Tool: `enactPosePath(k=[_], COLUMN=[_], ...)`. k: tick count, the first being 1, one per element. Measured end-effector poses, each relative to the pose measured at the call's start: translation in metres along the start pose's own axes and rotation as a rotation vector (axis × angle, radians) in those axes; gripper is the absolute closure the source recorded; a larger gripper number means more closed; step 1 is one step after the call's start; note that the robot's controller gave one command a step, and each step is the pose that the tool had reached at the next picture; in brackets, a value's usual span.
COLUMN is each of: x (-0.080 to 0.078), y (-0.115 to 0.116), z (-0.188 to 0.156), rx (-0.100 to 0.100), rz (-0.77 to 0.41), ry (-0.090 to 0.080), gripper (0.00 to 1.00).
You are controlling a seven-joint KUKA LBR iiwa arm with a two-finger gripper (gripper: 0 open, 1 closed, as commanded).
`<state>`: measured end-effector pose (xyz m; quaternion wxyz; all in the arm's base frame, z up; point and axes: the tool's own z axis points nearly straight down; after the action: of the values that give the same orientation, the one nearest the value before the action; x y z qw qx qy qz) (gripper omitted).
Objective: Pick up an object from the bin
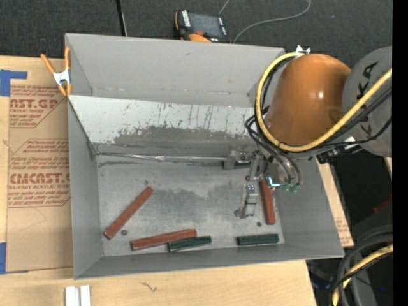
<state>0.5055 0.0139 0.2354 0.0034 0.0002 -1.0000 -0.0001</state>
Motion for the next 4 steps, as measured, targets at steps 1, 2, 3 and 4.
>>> enactPosePath(k=[1,2,3,4], x=[0.013,0.001,-0.008,-0.035], y=[0.148,0.211,0.193,0.201], z=[0.167,0.135,0.135,0.166], rx=[-0.004,-0.002,0.002,0.001], rz=[-0.078,-0.336,-0.519,-0.680], ry=[-0.014,-0.010,-0.009,-0.008], gripper=[0.00,0.00,0.00,0.00])
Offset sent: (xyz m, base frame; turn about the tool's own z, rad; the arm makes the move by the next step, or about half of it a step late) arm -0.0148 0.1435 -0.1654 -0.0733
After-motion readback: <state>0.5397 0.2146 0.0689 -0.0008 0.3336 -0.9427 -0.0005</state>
